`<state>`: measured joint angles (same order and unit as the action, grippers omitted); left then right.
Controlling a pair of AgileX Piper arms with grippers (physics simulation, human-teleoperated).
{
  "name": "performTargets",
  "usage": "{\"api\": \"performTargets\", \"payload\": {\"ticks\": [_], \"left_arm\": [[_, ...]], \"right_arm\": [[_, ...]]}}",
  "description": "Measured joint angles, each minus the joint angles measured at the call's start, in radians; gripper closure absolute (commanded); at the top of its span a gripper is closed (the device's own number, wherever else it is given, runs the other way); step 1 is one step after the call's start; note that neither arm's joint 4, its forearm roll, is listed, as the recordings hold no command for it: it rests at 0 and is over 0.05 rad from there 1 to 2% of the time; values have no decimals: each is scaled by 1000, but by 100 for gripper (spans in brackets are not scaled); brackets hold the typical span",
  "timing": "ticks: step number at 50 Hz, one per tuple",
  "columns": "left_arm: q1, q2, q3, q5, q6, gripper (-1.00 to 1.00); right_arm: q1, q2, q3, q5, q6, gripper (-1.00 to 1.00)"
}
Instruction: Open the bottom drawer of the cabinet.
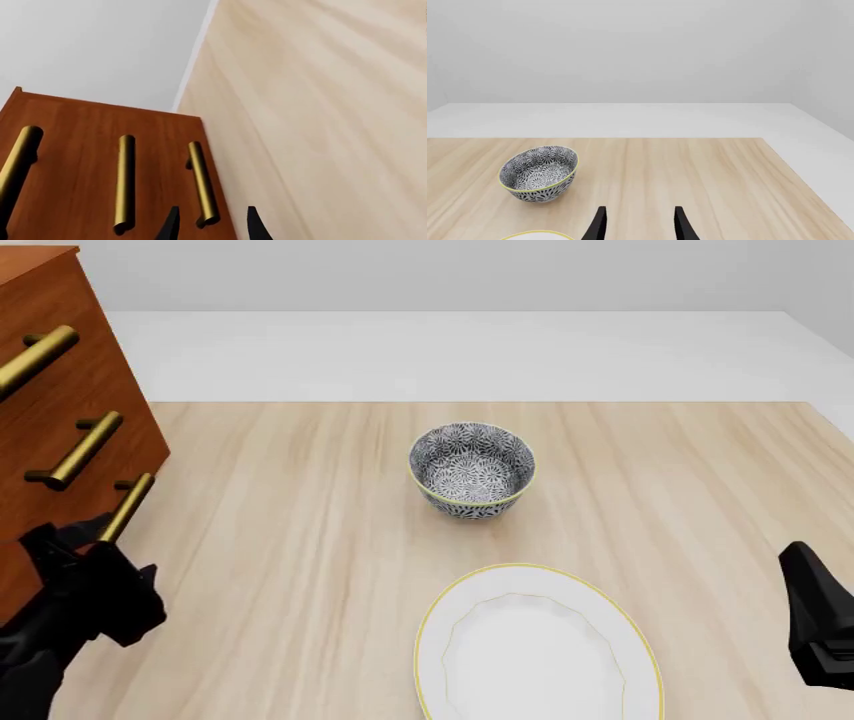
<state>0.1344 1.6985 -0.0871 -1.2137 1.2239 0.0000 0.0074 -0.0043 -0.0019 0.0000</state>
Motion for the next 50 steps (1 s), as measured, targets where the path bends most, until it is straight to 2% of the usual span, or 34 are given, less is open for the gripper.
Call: {"api": "performTargets", "payload": {"ticks": [21, 50], "left_arm": [[21, 78, -35, -1, 6, -100], [70, 92, -88, 54, 13, -100]], "right_arm": [[0, 0, 0, 0, 0, -100], [0, 0, 0, 0, 0, -100]]}}
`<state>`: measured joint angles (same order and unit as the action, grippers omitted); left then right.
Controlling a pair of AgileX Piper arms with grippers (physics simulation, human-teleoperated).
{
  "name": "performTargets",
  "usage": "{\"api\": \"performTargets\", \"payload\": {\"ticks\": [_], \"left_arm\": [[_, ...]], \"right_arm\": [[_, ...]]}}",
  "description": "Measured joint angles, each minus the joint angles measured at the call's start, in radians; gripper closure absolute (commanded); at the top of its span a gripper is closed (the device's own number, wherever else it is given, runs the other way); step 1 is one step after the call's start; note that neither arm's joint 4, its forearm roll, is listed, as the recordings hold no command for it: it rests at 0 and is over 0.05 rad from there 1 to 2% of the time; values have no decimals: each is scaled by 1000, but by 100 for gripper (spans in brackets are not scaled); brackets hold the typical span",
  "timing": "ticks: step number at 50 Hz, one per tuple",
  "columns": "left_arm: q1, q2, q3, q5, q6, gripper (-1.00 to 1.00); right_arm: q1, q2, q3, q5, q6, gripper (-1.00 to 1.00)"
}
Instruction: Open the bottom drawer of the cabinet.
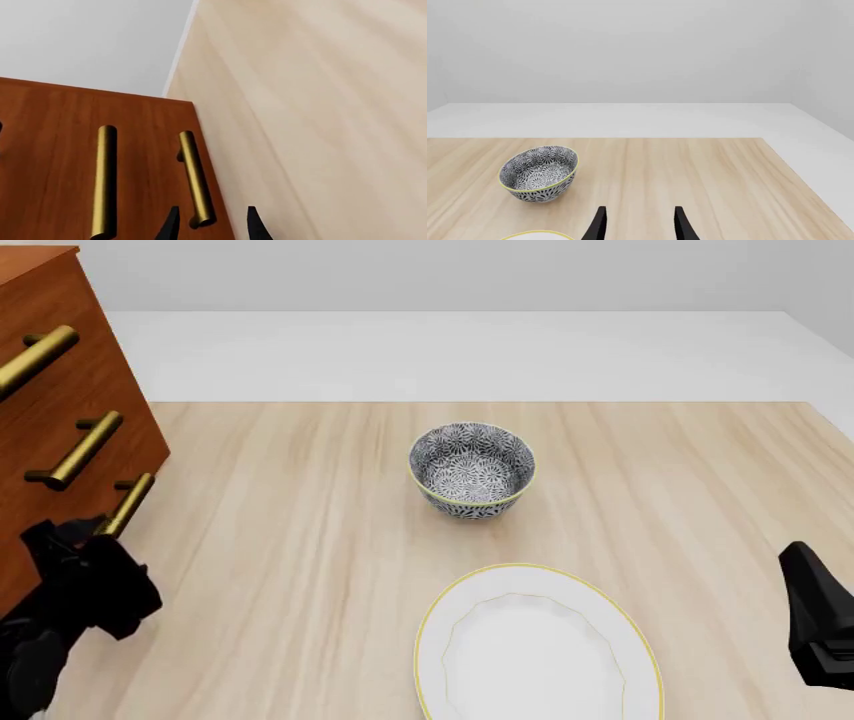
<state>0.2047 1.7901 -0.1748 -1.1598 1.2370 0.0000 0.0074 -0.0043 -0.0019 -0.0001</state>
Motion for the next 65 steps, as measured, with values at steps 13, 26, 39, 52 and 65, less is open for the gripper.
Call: {"api": "performTargets", "payload": {"ticks": [13, 26, 39, 52, 65], "left_arm": [[11, 20, -30, 18, 12, -100], [22, 60, -53, 13, 24, -100], [41, 90, -81, 23, 33, -100], [64, 119, -93, 3, 3, -100], [75, 130, -98, -59, 36, 100]], "right_arm": [[0, 0, 0, 0, 0, -100], [0, 0, 0, 0, 0, -100], [0, 0, 0, 0, 0, -100], [0, 0, 0, 0, 0, -100], [0, 0, 0, 0, 0, -100]]}}
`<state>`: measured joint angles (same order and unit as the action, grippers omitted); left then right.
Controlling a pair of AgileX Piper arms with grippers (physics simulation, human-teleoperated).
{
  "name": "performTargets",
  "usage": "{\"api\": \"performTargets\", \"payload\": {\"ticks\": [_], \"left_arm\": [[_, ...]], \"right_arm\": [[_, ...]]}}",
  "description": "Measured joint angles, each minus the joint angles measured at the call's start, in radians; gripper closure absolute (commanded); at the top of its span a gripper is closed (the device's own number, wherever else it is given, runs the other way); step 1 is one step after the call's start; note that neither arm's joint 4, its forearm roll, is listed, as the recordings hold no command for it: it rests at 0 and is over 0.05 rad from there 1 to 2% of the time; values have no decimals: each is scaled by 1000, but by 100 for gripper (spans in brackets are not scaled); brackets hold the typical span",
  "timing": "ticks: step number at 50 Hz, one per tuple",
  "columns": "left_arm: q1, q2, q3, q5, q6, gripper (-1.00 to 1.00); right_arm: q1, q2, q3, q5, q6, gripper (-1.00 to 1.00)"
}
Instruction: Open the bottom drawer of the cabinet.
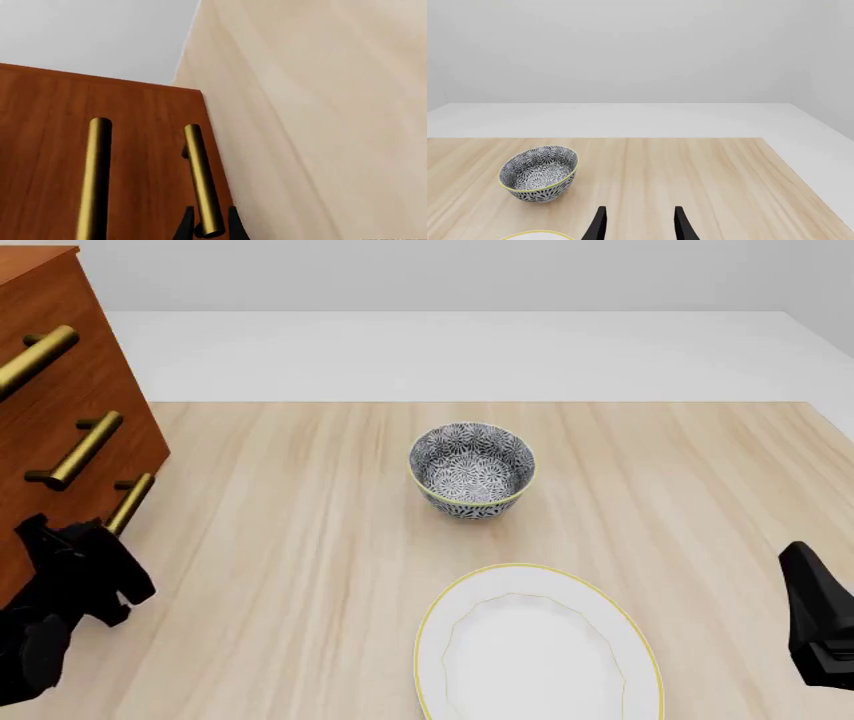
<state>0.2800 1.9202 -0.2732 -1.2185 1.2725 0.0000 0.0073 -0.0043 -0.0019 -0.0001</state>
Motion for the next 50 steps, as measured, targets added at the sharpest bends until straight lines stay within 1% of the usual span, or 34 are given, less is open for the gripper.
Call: {"api": "performTargets", "payload": {"ticks": [7, 18, 50], "left_arm": [[-2, 2, 0, -2, 31, 100], [-6, -1, 0, -2, 57, 100], [-77, -80, 15, 93, 78, 100]], "right_arm": [[0, 0, 0, 0, 0, -100], [0, 0, 0, 0, 0, -100], [0, 0, 0, 0, 0, -100]]}}
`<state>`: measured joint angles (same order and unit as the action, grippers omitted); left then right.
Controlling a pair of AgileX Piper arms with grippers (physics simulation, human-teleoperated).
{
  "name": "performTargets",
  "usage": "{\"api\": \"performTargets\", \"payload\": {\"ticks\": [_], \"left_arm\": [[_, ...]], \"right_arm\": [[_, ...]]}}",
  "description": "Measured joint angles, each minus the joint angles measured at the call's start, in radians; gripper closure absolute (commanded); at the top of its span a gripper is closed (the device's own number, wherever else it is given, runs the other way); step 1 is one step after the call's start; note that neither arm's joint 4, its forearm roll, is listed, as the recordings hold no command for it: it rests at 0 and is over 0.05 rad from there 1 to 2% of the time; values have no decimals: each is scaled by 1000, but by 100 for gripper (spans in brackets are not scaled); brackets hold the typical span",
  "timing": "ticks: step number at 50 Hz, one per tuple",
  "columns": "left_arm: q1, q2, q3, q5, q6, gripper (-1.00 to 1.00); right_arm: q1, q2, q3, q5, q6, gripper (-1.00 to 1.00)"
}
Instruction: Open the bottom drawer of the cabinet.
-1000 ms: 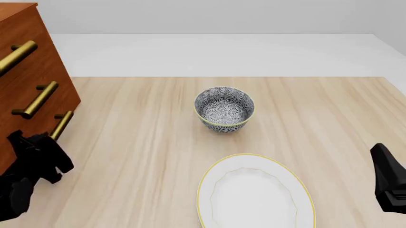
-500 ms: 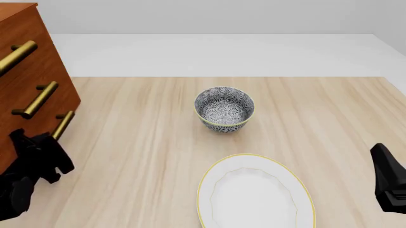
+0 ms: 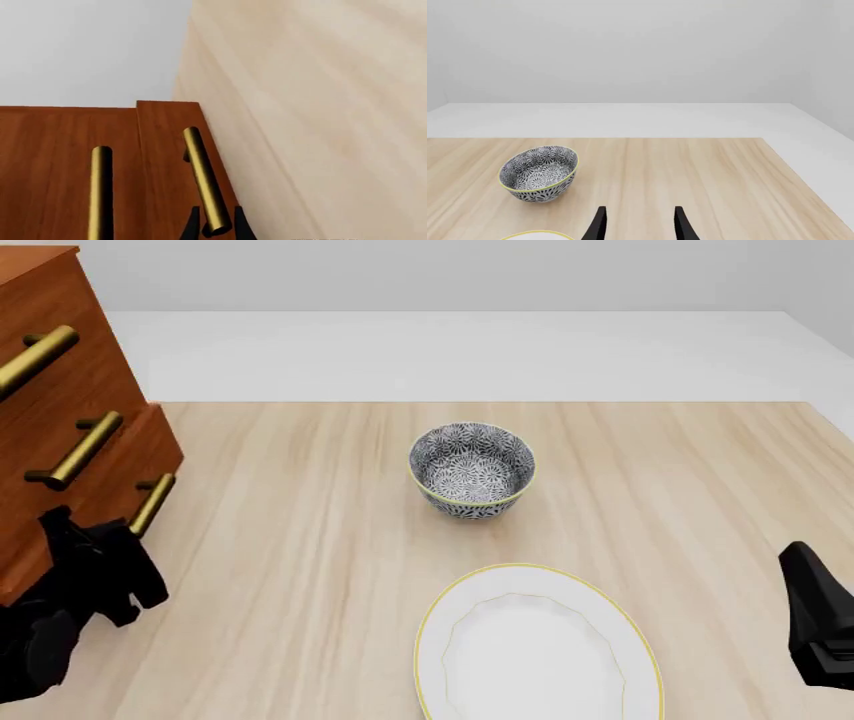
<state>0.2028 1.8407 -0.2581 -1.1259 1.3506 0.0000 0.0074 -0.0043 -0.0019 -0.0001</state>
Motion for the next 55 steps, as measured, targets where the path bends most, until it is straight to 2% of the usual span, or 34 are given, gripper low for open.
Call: {"api": "performTargets", "payload": {"ticks": [55], "left_arm": [[-105, -124, 42, 138, 14, 100]], "right_arm": [[0, 0, 0, 0, 0, -100]]}}
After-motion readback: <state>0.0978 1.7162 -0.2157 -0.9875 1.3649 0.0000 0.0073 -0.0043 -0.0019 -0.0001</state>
